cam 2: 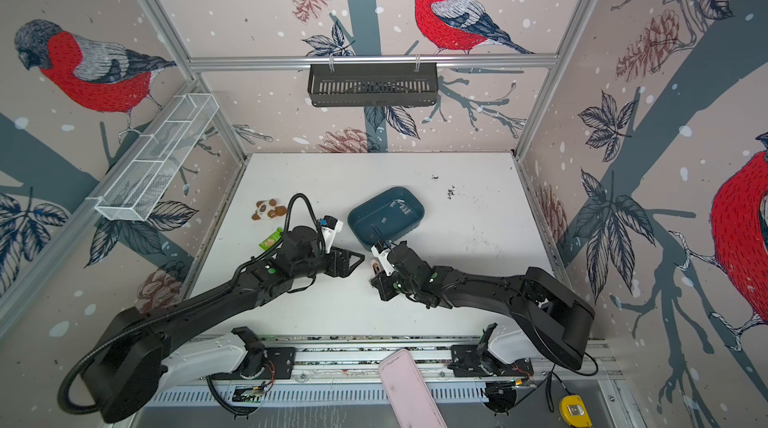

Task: Load the staples into the stapler

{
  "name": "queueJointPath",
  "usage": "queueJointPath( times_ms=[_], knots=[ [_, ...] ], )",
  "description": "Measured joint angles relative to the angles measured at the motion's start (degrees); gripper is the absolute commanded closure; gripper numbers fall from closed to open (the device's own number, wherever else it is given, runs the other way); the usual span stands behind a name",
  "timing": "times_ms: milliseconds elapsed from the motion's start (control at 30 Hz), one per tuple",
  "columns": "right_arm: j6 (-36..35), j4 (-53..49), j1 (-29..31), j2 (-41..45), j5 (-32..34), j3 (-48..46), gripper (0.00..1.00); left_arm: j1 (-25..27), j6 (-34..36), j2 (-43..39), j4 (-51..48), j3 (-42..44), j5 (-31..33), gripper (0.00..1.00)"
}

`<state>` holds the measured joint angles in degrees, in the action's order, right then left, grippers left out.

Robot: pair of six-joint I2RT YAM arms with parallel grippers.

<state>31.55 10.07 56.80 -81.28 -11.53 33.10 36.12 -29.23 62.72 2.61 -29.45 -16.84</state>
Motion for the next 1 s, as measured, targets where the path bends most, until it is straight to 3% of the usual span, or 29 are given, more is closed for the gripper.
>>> queueJointPath(
  times_ms=[133, 367, 667, 833, 1000],
  knots=[
    [4.1, 1.0, 2.6, -4.2, 3.0, 1.8, 0.88, -0.8, -2.6, -5.5, -5.5, 2.8, 3.6, 0.19],
    [9.2, 7.3, 4.5, -10.4, 1.7, 2.8, 0.88, -1.0, -5.8, -10.3, -8.0, 6.9, 6.3, 0.19],
    [10.7, 11.9, 5.8, -13.4, -2.1, 3.8, 0.87, -1.0, -6.3, -8.0, -7.9, 6.4, 5.9, 0.19],
    [10.4, 11.4, 6.3, -14.6, -2.3, 5.4, 0.77, -1.0, -6.3, -6.4, -7.9, 6.0, 4.8, 0.18],
    [8.9, 7.8, 7.8, -15.3, 0.4, 8.6, 0.75, -1.0, -6.3, -5.6, -8.0, 5.4, 4.8, 0.19]
  ],
)
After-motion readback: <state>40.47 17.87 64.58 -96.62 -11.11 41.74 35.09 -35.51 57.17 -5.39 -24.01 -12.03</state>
